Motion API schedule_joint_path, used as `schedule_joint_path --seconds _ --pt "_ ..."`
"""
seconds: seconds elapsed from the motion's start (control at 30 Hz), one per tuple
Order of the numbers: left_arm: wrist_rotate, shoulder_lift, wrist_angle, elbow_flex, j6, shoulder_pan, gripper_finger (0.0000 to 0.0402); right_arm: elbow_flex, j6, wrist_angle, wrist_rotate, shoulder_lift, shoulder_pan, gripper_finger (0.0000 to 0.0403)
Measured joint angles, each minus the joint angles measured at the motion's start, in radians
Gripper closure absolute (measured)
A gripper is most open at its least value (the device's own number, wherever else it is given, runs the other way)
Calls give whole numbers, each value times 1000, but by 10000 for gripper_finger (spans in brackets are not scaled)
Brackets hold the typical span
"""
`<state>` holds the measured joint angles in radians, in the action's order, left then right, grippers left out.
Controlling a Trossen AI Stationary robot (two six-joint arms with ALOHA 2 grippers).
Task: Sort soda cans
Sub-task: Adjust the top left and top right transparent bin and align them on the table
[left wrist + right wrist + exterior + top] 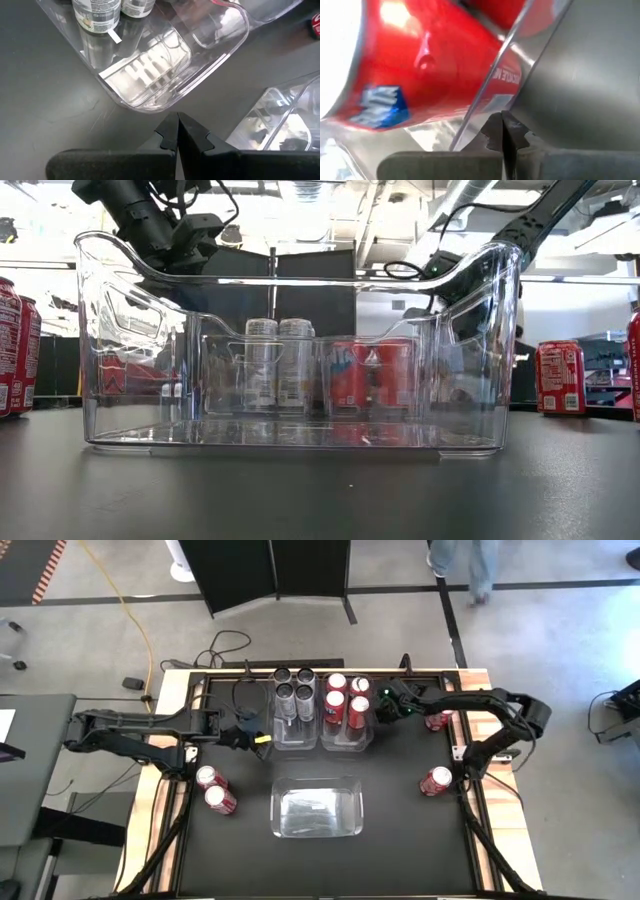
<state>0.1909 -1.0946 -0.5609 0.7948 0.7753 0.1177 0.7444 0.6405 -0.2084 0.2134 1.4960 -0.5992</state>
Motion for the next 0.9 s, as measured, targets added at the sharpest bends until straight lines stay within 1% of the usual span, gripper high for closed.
schedule_joint_path --seconds 0.1,0.3,0.43,0.53,0.67,0.77,0.9 --pt "1 0 0 0 0 0 401 2 -11 69 2 14 -36 395" --pt "3 0 0 0 0 21 401 12 -16 152 69 77 -95 395" --pt "4 0 1 0 0 33 401 44 -18 140 76 122 -94 395" --pt "-2 0 7 0 -2 34 401 57 -21 140 75 130 -84 395" --pt "-55 0 39 0 -34 34 401 82 -22 148 75 132 -84 395" --pt "-69 0 74 0 -39 34 401 107 -22 143 75 132 -97 395" --pt "-110 0 103 0 -74 34 401 126 -24 87 73 110 -97 395"
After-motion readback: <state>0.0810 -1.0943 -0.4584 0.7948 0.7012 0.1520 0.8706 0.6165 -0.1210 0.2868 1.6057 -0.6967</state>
